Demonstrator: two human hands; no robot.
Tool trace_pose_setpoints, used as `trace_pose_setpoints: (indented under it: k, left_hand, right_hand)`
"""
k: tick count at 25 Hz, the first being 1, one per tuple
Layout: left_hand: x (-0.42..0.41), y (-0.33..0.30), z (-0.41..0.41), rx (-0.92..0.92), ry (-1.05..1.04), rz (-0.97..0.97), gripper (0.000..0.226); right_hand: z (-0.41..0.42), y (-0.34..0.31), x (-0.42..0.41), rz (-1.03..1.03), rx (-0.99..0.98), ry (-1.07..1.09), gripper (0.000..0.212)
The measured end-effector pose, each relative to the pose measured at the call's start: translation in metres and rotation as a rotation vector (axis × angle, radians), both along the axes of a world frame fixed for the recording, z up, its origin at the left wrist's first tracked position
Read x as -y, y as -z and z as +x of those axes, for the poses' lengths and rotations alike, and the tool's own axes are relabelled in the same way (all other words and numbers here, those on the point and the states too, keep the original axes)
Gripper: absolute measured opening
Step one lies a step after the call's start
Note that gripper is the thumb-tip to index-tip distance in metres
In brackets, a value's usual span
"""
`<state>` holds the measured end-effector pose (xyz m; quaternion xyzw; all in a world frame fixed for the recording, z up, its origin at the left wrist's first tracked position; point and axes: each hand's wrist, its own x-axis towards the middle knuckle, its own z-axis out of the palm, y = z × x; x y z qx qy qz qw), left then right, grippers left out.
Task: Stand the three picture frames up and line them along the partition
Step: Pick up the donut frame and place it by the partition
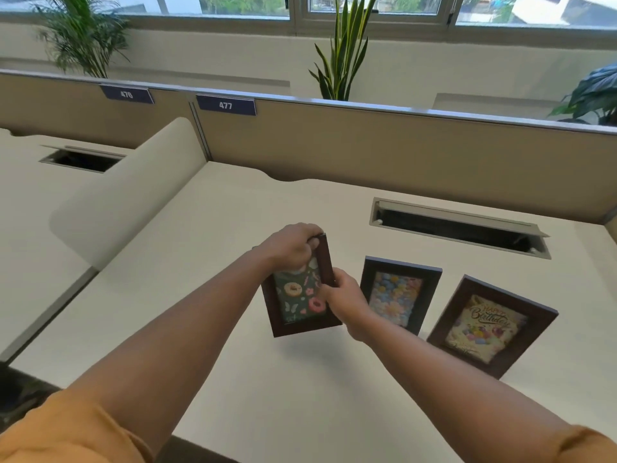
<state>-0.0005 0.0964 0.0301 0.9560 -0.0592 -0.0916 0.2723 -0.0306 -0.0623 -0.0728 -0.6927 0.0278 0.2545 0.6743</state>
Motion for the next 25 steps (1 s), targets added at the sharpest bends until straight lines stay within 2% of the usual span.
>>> trace_pose_setpoints:
  k: [2,4,6,8,9,10,11,13,14,18,25]
  left_hand:
    - [-0.006,-0.002,0.002,-0.029,0.044,-0.016,0.028]
    - [-0.019,-0.003,0.006,-0.061,0.033,-0.09,0.027]
    - [-0.039,-0.002,0.015,0.041,-0.142,-0.229,0.034]
    - [-0.063,0.004,0.025,0.125,-0.474,-0.501,0.04]
    - [-0.074,0.01,0.03,0.057,-0.636,-0.676,0.041]
    - [-0.084,0.019,0.032,-0.086,-0.745,-0.813,0.043]
    - [-0.09,0.031,0.03,-0.242,-0.776,-0.903,0.046]
    - [-0.095,0.057,0.029,-0.442,-0.669,-0.991,0.054]
    - [-0.094,0.067,0.031,-0.454,-0.615,-1.028,0.059]
    - [-0.103,0.08,0.063,-0.296,-0.63,-1.197,0.058]
    - [-0.16,0.105,0.144,-0.22,-0.648,-1.31,0.059]
  right_hand:
    - [0.013,-0.004,-0.002,0.085,-0.117,-0.041,0.037]
    - [0.025,-0.004,-0.007,0.055,-0.154,-0.064,0.037]
    - [0.035,-0.003,-0.013,0.017,-0.167,-0.014,0.032]
    - [0.046,-0.002,-0.02,0.007,-0.153,0.059,0.028]
    - [0.051,-0.004,-0.024,0.02,-0.143,0.098,0.028]
    - [0.058,-0.005,-0.028,0.041,-0.135,0.137,0.027]
    - [0.065,-0.005,-0.032,0.061,-0.128,0.17,0.027]
    - [0.081,-0.007,-0.045,0.099,-0.122,0.199,0.026]
    - [0.09,-0.008,-0.053,0.109,-0.119,0.195,0.025]
    - [0.136,-0.015,-0.084,0.09,-0.105,0.135,0.026]
    - [0.237,-0.003,-0.137,0.087,-0.115,-0.08,0.039]
